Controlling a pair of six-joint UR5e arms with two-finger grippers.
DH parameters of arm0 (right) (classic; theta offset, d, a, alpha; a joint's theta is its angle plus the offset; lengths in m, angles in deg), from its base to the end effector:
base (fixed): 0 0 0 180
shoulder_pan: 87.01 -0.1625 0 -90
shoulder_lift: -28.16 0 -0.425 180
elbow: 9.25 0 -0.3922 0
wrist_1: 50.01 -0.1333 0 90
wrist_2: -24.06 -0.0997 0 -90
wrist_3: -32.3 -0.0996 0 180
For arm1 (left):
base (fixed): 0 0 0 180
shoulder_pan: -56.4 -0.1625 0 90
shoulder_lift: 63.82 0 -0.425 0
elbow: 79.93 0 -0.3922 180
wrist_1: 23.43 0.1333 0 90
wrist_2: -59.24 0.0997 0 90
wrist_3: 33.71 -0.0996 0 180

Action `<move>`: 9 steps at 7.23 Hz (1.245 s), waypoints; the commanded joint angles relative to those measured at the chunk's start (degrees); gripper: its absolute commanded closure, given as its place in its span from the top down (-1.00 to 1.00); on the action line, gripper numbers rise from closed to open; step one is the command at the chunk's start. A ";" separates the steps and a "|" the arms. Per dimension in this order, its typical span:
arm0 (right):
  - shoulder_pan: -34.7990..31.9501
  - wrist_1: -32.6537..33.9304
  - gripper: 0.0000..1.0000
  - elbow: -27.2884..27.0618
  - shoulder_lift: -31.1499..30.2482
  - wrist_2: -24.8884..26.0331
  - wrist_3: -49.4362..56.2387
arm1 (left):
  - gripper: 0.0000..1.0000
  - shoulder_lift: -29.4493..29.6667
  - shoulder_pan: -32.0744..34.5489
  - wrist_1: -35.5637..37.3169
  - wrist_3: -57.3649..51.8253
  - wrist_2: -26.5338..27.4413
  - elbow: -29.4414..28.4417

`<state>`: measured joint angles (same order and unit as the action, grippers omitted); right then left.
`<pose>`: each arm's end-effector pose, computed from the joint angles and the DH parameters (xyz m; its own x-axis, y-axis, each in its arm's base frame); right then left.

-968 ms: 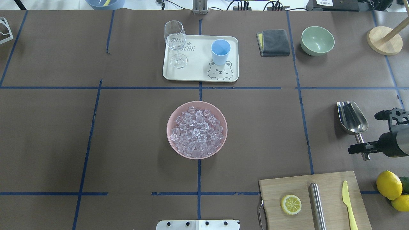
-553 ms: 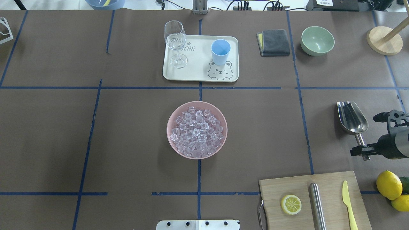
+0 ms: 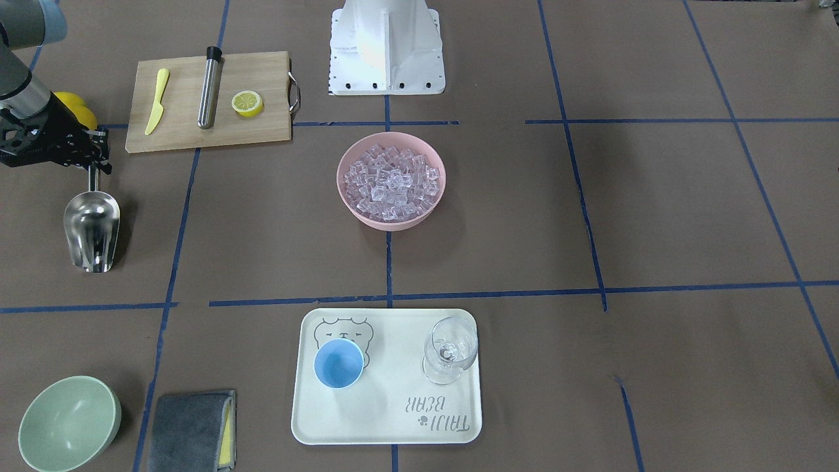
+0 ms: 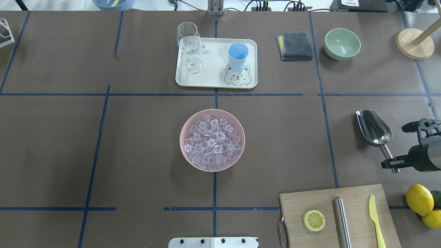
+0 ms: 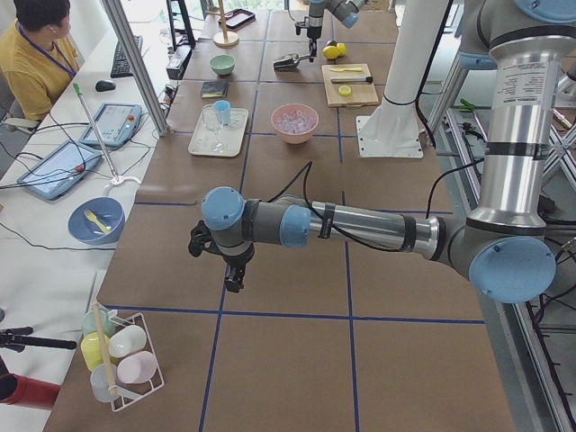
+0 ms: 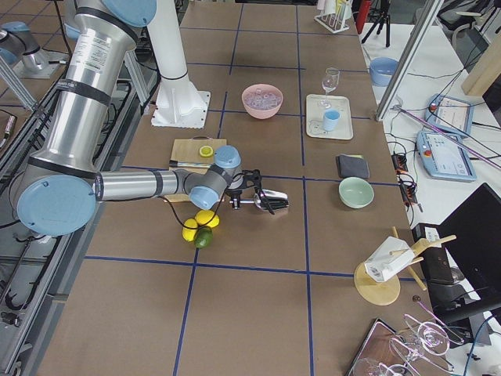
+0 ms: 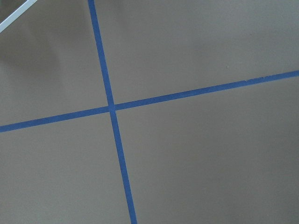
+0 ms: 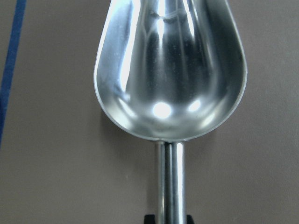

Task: Put ice in cup with scoop
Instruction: 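Lift the scoop with the right gripper and carry it over the pink bowl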

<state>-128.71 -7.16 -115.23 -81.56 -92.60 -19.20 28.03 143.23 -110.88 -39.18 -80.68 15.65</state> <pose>-0.2259 -0.3200 0.5843 0.6513 -0.1649 0.7407 0.0526 0.9836 0.1727 -0.0289 -0.5098 0.5920 0.6311 0.1950 -0.7508 -0.1158 0.9807 0.1574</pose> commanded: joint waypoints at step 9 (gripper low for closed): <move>6.55 15.52 -1.00 -16.43 11.42 -0.94 12.71 | 1.00 5.95 -20.82 -23.88 0.29 0.44 3.12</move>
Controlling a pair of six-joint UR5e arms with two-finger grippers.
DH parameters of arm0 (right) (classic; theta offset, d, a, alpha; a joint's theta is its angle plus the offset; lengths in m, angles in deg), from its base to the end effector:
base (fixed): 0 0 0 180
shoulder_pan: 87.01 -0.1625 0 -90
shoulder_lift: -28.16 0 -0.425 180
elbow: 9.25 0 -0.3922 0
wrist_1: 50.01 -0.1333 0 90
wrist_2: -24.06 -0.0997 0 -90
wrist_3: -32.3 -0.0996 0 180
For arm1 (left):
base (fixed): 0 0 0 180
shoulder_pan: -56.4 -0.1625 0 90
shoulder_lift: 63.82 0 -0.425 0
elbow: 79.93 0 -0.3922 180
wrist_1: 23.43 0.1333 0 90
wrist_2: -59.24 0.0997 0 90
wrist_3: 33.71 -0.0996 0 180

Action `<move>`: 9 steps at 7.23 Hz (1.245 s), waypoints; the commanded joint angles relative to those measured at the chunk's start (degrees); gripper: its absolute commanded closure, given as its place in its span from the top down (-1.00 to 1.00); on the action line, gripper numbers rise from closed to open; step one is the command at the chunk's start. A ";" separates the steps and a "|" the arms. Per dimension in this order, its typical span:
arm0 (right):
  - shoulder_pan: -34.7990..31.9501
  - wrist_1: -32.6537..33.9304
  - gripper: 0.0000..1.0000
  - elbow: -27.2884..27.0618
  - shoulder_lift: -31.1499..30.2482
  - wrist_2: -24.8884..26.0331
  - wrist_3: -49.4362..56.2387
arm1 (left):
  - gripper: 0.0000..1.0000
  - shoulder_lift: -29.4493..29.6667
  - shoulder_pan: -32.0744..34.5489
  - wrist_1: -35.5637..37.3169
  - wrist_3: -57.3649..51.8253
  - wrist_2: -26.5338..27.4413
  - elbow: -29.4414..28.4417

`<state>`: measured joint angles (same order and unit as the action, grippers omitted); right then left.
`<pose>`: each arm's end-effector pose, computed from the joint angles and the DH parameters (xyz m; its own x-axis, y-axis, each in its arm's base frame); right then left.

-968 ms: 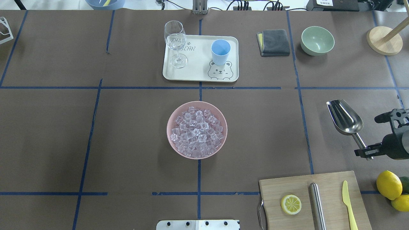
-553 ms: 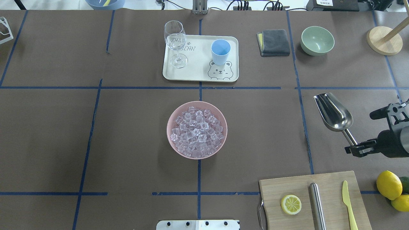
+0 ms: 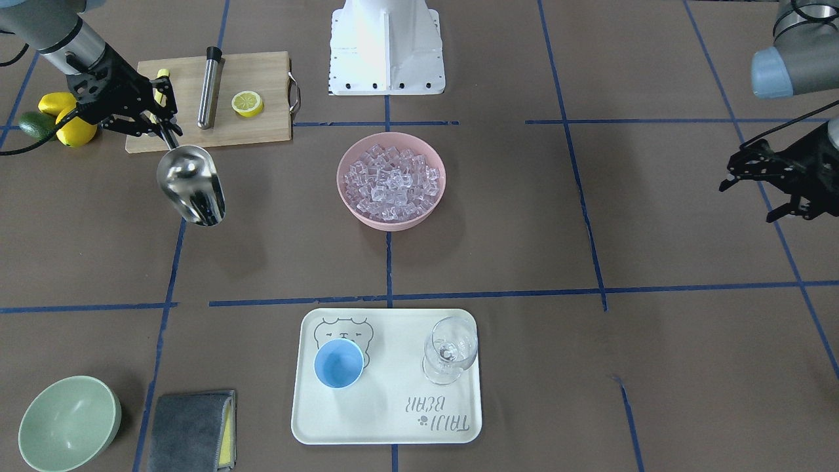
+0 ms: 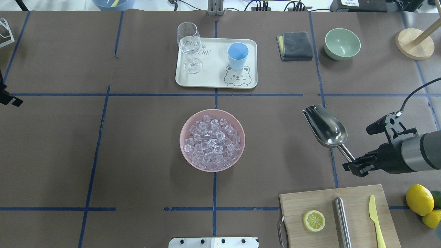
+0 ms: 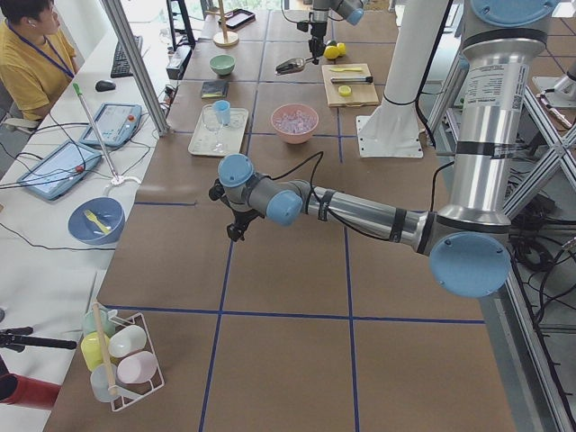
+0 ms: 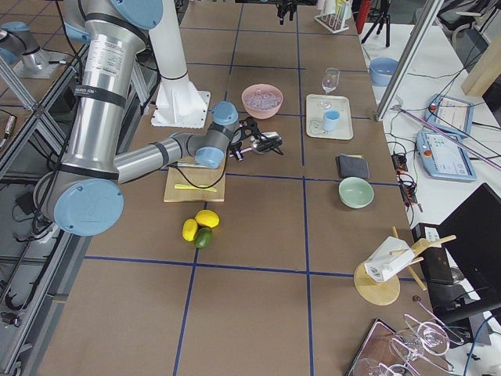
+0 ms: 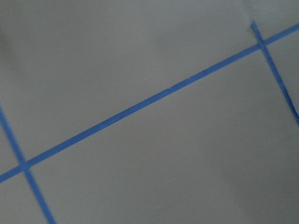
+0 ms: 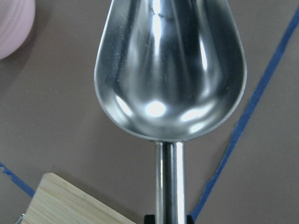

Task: Put ice in cup with scoop
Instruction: 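Lift the scoop with the right gripper and carry it over the pink bowl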

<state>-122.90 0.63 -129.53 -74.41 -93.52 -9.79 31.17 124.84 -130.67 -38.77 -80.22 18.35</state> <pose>-0.2806 -0.3106 0.4223 0.4472 -0.4883 0.7494 0.1896 0.8705 0.4542 0.1439 -0.5210 0.5010 0.4330 0.6660 -0.6074 -0.3562 0.7454 0.5635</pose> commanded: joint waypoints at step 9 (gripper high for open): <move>2.15 68.88 -1.00 -3.82 43.99 0.95 33.06 | 1.00 14.53 -17.81 -13.34 0.05 10.97 -1.16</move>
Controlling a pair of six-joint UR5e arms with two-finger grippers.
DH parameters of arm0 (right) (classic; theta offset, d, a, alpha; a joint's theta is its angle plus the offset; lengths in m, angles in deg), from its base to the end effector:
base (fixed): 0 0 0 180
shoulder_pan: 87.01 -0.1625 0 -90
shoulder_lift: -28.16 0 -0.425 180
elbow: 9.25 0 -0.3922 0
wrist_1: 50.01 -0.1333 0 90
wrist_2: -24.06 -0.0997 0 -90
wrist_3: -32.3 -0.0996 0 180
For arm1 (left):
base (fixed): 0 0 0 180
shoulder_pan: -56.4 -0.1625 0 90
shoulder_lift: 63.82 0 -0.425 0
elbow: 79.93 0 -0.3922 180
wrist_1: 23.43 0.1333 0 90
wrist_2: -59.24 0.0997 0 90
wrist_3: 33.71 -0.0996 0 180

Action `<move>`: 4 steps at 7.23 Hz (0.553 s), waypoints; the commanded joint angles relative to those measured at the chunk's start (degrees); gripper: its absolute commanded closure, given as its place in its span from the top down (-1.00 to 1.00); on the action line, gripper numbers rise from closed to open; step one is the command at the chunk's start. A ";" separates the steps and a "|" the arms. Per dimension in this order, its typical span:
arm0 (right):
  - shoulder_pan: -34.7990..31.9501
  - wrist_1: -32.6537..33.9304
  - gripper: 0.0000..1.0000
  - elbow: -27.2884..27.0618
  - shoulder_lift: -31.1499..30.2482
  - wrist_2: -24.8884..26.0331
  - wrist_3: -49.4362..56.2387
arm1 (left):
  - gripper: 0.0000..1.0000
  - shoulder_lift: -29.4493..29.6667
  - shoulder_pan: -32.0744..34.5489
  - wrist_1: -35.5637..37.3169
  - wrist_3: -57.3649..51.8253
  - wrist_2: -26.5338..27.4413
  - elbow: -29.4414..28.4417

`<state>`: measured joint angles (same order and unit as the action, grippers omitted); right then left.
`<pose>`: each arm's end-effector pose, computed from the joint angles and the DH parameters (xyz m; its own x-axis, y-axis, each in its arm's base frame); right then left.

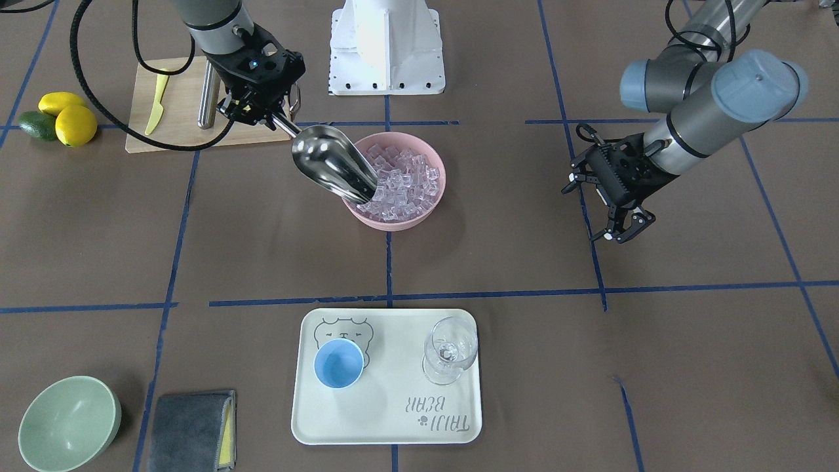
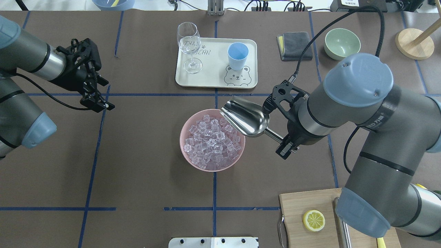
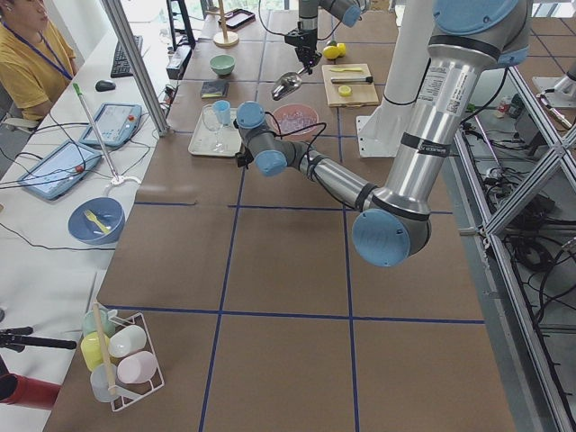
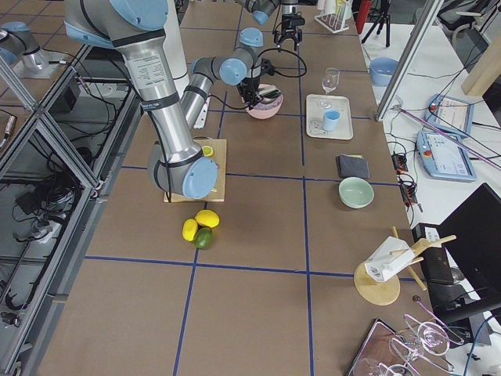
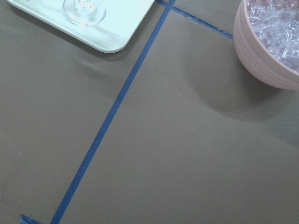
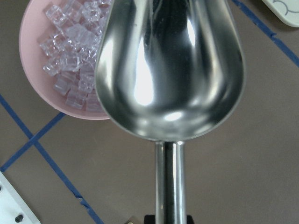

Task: Put ice in cup with scoop
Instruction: 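Lift the scoop with the right gripper and carry it over the pink bowl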

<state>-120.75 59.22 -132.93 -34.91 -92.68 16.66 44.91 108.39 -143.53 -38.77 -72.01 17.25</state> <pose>-0.3821 -0.3616 0.2005 0.4077 -0.7619 0.5033 0.5338 0.6461 0.5456 0.3205 -0.5200 0.3528 0.2244 0.9291 -0.2940 -0.3655 0.3599 0.8584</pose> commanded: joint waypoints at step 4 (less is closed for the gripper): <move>1.58 37.19 -1.00 2.10 17.15 10.46 20.70 | 1.00 0.79 -3.03 -4.22 -0.13 2.76 -0.84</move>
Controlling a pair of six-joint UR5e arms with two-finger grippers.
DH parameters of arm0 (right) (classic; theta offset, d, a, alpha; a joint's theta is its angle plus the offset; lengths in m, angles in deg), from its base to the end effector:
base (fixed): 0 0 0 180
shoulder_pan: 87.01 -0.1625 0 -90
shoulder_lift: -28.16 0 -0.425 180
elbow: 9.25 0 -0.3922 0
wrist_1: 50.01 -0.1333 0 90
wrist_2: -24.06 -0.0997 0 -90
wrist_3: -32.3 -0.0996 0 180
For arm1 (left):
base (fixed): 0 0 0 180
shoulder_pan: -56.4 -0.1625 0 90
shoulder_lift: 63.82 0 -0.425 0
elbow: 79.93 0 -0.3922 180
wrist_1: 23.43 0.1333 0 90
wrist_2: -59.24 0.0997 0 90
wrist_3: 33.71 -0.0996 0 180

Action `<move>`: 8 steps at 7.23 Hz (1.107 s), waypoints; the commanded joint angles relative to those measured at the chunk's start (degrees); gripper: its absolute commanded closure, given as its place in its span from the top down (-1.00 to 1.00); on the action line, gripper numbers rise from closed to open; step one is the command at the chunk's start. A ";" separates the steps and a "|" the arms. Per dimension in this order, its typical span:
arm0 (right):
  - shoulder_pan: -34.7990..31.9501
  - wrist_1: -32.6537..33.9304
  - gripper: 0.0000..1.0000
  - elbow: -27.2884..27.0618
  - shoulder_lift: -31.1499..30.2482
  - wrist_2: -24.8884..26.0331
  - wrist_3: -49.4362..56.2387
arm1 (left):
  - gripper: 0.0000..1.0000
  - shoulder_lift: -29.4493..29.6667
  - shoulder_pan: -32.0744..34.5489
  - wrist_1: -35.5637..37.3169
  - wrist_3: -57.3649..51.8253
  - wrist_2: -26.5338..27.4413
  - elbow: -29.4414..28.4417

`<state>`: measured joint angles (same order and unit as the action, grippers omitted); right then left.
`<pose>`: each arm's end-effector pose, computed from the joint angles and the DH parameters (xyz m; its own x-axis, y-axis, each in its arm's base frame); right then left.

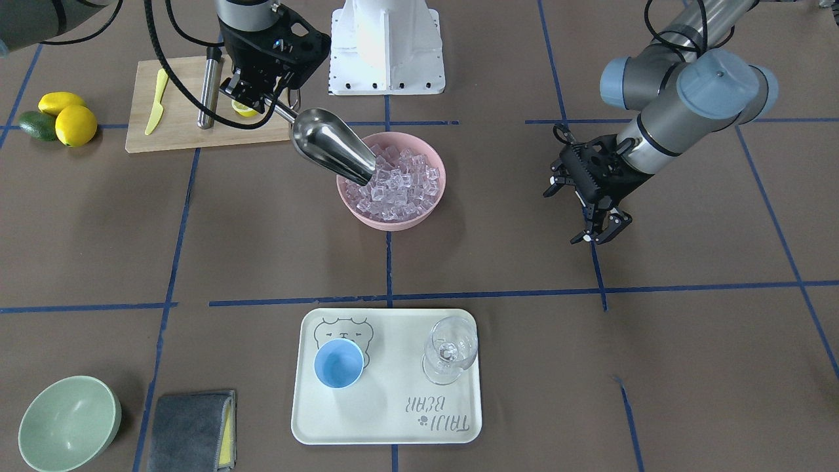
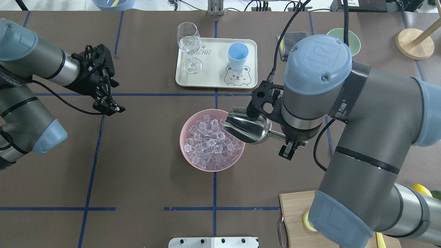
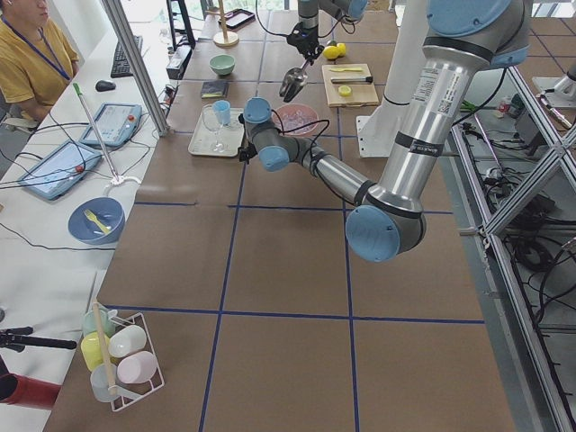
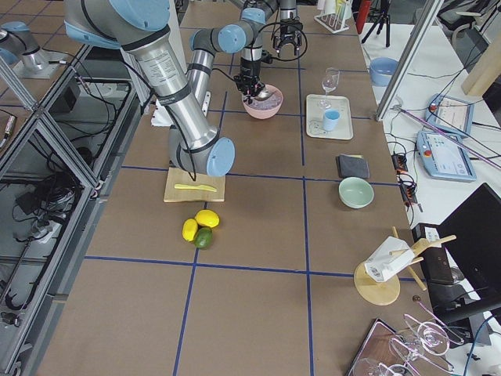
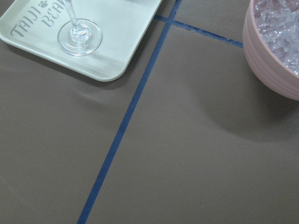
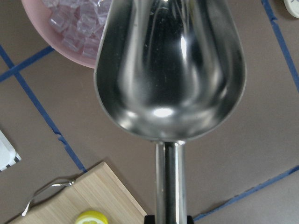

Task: Put ice in cup with scoop
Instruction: 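Swing the right arm around and lower the scoop into the ice bowl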

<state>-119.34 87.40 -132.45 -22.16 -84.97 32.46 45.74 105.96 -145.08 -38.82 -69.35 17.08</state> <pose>-0.3832 -0.3619 0.1569 0.3850 -0.8751 0.2932 0.7639 0.4804 0.4309 0.3426 -0.5118 0.3438 0.2195 0.9426 -0.2515 -0.3626 0.3181 0.8760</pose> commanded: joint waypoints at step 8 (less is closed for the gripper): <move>3.94 27.20 -1.00 25.20 22.72 10.06 13.47 | 1.00 -0.22 -0.96 -7.55 -0.08 0.01 -2.53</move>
<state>-116.54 114.09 -110.05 -0.46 -76.34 45.81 45.56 105.04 -152.55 -38.90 -69.27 14.58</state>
